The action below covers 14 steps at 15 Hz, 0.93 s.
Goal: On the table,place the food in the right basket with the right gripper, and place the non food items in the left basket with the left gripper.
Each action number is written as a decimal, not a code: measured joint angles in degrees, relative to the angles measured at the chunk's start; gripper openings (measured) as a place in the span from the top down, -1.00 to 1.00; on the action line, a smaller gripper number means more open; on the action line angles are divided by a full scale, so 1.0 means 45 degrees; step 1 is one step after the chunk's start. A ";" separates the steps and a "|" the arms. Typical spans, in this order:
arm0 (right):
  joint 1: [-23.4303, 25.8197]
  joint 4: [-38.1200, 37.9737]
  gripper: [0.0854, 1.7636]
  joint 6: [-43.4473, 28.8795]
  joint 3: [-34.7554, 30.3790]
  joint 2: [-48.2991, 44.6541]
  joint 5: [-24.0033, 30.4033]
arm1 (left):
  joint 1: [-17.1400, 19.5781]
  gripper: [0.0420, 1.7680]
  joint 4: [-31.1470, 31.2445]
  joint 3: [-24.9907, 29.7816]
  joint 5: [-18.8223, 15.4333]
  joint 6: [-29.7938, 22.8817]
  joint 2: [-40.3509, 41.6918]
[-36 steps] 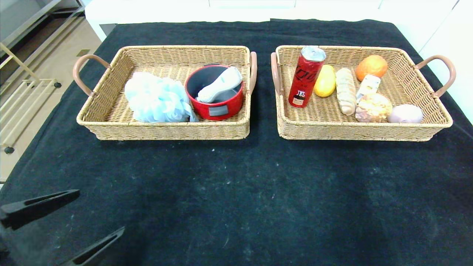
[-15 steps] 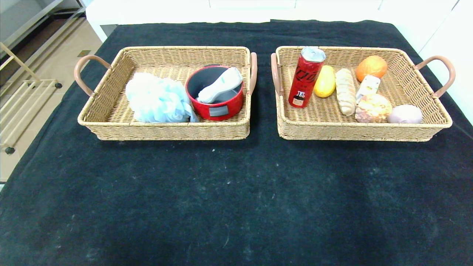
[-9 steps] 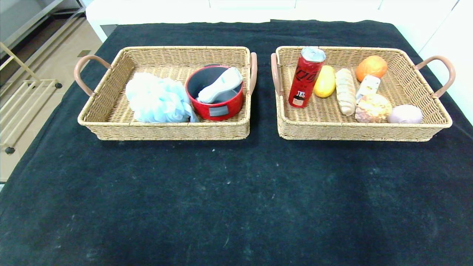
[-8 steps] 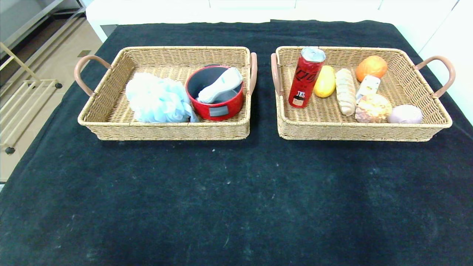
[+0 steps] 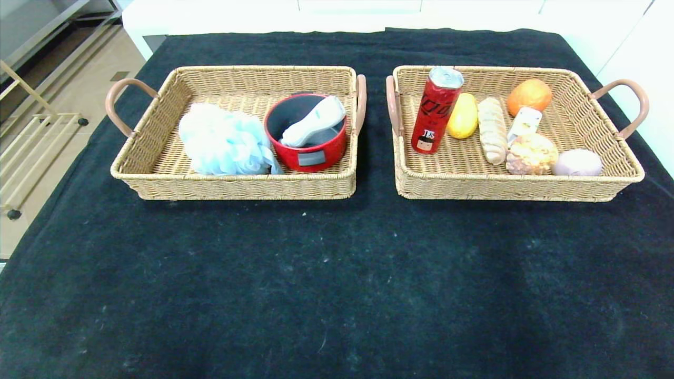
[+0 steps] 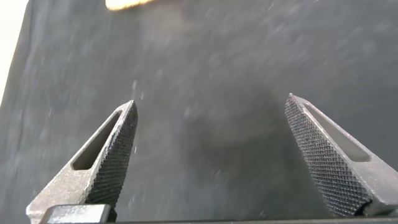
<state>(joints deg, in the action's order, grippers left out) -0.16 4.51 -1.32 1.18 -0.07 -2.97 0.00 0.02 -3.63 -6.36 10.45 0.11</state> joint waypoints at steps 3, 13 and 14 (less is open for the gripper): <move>0.0000 -0.0230 -0.94 0.0209 -0.0228 0.0000 0.0192 | 0.0000 -0.94 -0.0098 0.0588 0.0588 -0.0024 0.0000; -0.0019 -0.0992 -0.94 0.0225 -0.0263 0.0000 0.0387 | 0.0000 -0.94 -0.0168 0.0807 0.1200 -0.1154 0.0000; -0.0019 -0.0997 -0.94 0.0219 -0.0263 0.0000 0.0393 | 0.0000 -0.94 -0.0157 0.0807 0.1208 -0.1159 0.0000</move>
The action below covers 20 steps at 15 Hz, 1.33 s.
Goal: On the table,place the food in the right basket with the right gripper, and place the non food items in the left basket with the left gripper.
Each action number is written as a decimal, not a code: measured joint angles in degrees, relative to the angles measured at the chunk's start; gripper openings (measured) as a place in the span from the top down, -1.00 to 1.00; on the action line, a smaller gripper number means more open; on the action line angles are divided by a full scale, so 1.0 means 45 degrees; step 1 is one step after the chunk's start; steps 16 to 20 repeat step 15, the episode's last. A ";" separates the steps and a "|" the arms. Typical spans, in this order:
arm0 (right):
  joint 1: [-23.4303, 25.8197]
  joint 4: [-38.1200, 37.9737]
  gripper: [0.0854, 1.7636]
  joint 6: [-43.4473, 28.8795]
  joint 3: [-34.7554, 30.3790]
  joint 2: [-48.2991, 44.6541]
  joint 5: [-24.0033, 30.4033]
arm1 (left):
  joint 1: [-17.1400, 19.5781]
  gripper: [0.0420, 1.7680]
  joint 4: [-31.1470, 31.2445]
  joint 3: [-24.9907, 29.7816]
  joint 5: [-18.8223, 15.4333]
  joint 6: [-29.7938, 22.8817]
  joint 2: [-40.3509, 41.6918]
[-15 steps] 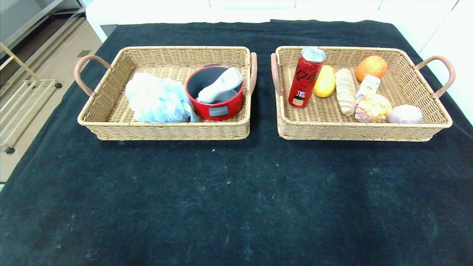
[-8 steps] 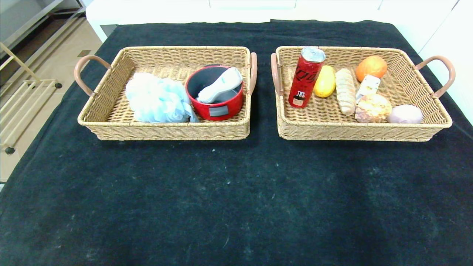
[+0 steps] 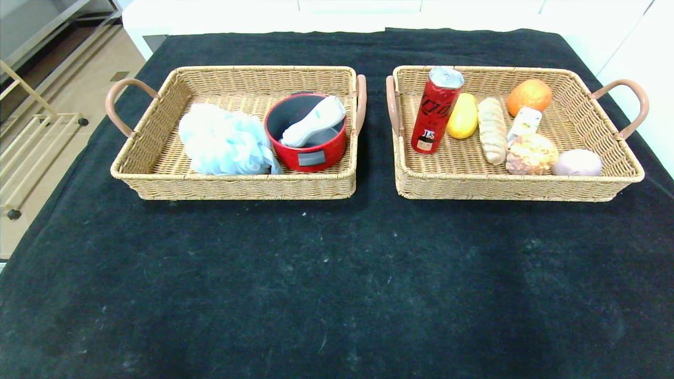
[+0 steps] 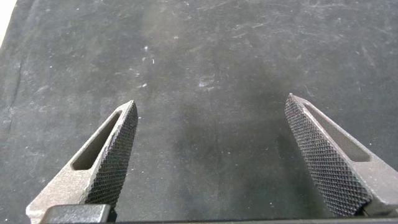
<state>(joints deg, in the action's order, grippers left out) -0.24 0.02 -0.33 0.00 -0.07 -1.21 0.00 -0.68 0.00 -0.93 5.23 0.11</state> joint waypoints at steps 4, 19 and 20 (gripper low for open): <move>0.0000 0.0011 -0.94 -0.0041 0.0000 0.0000 0.0005 | 0.0000 -0.94 0.0024 0.0000 -0.0073 0.0171 -0.0014; 0.0000 0.0005 -0.94 -0.0011 0.0000 0.0000 0.0014 | 0.0000 -0.94 -0.0271 0.0000 0.0200 -0.1122 -0.0014; 0.0000 0.0005 -0.94 -0.0011 0.0000 0.0000 0.0014 | 0.0000 -0.94 -0.0271 0.0000 0.0200 -0.1122 -0.0014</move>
